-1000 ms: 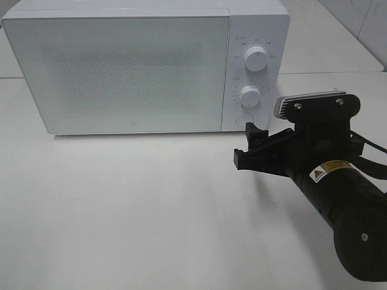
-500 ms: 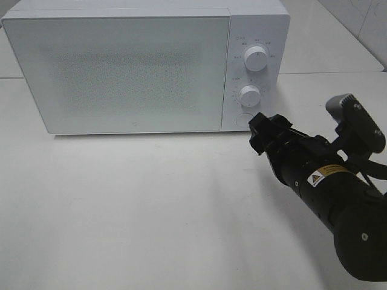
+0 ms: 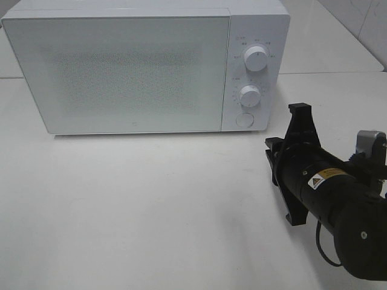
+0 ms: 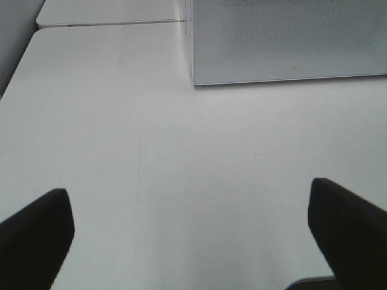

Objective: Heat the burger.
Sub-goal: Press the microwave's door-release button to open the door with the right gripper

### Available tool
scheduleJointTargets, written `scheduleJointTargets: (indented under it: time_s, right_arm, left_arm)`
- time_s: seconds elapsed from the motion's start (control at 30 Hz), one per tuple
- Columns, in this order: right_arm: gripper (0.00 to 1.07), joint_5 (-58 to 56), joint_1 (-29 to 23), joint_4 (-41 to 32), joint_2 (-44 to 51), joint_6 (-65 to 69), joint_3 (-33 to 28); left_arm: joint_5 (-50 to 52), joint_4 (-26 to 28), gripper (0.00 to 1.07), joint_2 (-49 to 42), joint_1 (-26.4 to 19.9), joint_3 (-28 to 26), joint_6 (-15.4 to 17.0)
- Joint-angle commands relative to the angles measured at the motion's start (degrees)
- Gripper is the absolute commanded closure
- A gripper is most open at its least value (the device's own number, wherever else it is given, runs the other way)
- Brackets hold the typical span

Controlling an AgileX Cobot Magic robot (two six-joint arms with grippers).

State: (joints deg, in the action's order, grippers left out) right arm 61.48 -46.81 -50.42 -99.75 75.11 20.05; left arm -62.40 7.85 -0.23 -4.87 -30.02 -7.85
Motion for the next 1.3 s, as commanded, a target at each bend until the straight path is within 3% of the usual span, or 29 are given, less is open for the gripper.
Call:
scheduleJointTargets:
  time_s: [0.03,0.43,0.87,1.3]
  right_arm:
    - [1.07,0.11,-0.34,-0.11,-0.11,0.11,0.06]
    - [1.07,-1.38,0.11,-0.29,-7.85,-0.29,7.22]
    - [1.07,-6.93,8.42,4.93,-14.15,-0.57,18.45]
    - [1.07,-9.17,12.83,7.56,-18.68,-0.46,24.47]
  left_arm:
    - [0.74,0.40,0.09,-0.29,0.23,0.17,0.34]
    - [0.74,0.40,0.09,-0.29,0.23,0.17,0.34]
    - [0.74,0.40,0.09,-0.29,0.23,0.17,0.34]
    - [0.74,0.40,0.09,-0.29,0.23,0.17,0.34]
